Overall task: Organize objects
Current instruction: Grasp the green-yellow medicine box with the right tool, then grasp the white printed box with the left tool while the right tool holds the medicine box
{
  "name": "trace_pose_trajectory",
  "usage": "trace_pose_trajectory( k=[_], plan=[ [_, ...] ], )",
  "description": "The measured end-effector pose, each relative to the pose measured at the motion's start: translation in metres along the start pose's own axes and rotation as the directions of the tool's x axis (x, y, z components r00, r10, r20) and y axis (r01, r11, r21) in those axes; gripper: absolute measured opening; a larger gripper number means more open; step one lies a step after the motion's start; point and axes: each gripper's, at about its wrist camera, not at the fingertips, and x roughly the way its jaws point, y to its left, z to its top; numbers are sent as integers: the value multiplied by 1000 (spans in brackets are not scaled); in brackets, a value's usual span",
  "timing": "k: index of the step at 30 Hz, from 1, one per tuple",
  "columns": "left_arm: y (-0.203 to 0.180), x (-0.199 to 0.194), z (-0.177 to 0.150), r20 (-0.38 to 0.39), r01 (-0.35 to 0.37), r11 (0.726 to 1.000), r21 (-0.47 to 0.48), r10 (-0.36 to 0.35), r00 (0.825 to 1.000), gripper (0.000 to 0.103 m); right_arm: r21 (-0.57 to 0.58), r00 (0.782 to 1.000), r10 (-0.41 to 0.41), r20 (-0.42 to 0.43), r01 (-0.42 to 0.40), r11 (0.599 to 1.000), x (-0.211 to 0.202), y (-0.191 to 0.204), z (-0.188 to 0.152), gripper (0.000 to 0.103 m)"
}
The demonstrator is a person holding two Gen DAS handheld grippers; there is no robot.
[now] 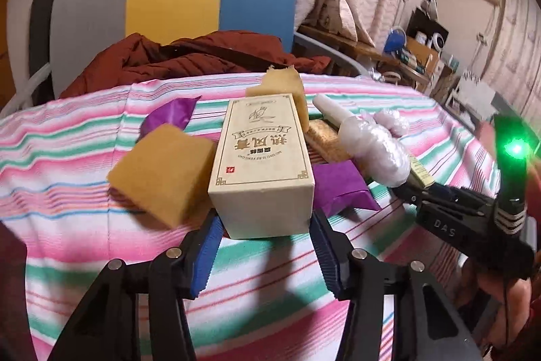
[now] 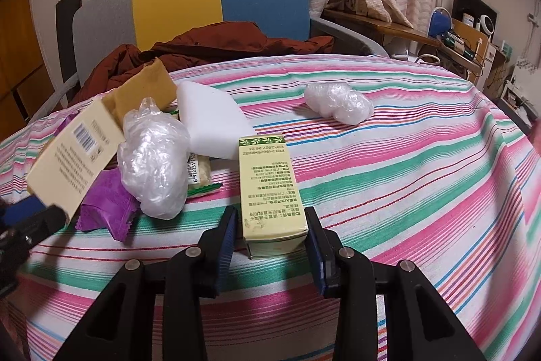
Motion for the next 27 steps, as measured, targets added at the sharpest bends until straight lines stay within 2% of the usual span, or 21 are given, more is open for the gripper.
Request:
trace_pose_trajectory(
  k=[6,9,12,17,21,27],
  plan=[
    [5,-27,-27,23,32,999,-41,-31,999,53,-2,1000,-13,4,13,1000,0,1,0,33],
    [5,-40,-39,27,29,999,-39,-28,999,53,8,1000,-13,5,13,1000,-1,-1,0,31],
    [13,-52,-49,21,26,997,-77,-25,999,53,13,1000,-14,9,14,1000,-4,-2,0,31],
    [27,-64,-72,-14,44,990,-133,-47,999,53,55,999,41,23,-42,998,-19,-5,-9,31],
    [23,-70,-70,-3,41,992,-119,-42,999,57,101,997,71,20,-73,992,-28,-7,-21,31],
    [19,-70,-52,-3,-13,991,-134,13,1000,65,68,999,31,16,-33,997,-31,4,-24,31]
  ],
)
